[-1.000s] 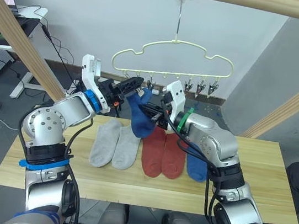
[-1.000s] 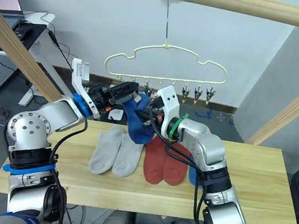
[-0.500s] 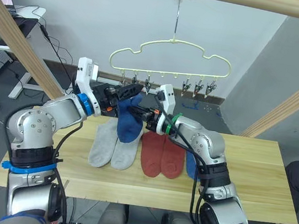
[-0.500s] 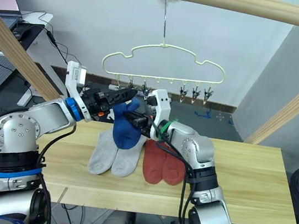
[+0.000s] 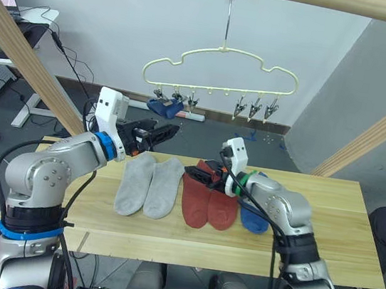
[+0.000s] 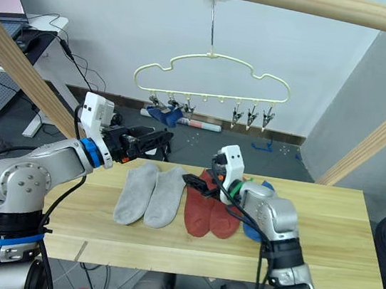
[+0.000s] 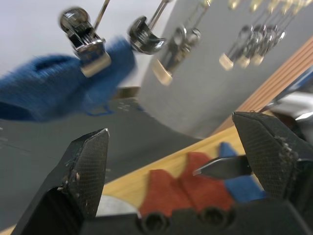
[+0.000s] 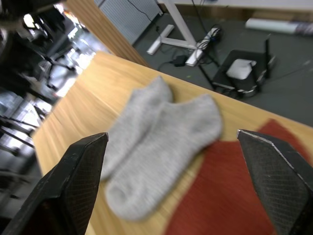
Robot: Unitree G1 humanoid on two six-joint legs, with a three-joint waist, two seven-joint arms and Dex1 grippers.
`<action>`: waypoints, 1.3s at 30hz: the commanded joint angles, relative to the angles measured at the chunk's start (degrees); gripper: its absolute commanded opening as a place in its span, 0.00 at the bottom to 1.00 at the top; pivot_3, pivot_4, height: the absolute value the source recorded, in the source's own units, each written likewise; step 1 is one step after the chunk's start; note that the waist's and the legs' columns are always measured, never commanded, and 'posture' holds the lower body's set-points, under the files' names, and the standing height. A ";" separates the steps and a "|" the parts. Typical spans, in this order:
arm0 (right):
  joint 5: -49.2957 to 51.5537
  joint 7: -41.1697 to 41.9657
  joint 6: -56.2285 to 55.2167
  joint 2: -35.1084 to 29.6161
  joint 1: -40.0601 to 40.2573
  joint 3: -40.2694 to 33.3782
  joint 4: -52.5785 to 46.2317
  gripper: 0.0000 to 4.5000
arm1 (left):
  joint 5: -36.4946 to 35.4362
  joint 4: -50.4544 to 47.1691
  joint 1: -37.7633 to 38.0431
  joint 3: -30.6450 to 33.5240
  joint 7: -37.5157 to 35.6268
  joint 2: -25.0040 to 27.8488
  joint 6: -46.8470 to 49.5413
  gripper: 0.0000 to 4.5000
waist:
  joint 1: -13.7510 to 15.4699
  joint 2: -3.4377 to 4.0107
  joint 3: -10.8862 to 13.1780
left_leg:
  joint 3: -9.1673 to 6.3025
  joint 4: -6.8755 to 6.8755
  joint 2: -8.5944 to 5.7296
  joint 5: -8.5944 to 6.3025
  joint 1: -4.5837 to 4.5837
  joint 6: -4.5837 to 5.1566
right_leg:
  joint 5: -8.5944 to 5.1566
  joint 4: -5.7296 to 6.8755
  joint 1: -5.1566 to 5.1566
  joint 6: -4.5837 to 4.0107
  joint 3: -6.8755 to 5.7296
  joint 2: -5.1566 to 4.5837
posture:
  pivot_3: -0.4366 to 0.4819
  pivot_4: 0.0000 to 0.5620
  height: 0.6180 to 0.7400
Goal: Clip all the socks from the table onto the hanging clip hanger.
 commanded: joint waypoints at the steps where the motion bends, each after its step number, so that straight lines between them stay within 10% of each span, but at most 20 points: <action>1: -1.70 2.52 -4.16 -5.25 2.43 -0.21 -8.81 1.00 | 5.32 -4.63 3.14 -0.77 -0.14 -1.76 -9.03 1.00 | 0.03 0.01 0.01 | 0.00 0.00 0.00 0.00 0.00 0.00 | 0.00 0.00 0.00 0.00 0.00 0.00 | 0.58 0.42 1.00; 12: -0.81 2.39 -5.71 -11.48 7.23 -4.16 -18.53 1.00 | 18.73 -4.85 9.46 -8.40 -4.04 -3.96 -25.69 1.00 | -0.01 0.04 0.04 | -0.09 -0.01 -0.01 0.00 -0.01 0.04 | 0.00 -0.07 0.11 0.00 -0.03 0.01 | 0.55 0.43 1.00; 18: -0.08 1.59 -6.24 -11.70 7.34 -5.44 -21.50 1.00 | 24.60 -1.63 6.11 -10.80 -3.74 -6.44 -32.26 0.69 | 0.02 0.03 0.04 | -0.10 0.02 -0.05 0.01 -0.01 0.06 | 0.00 -0.07 0.13 0.00 -0.06 0.03 | 0.54 0.44 1.00; 39: 4.44 4.39 -9.21 -12.56 5.61 -9.08 -27.73 1.00 | 30.63 13.45 -3.51 -10.25 0.81 -15.97 -41.67 0.69 | -0.10 0.01 0.06 | -0.10 0.05 -0.05 0.03 -0.02 0.09 | 0.00 -0.01 0.14 0.00 -0.09 0.06 | 0.51 0.44 1.00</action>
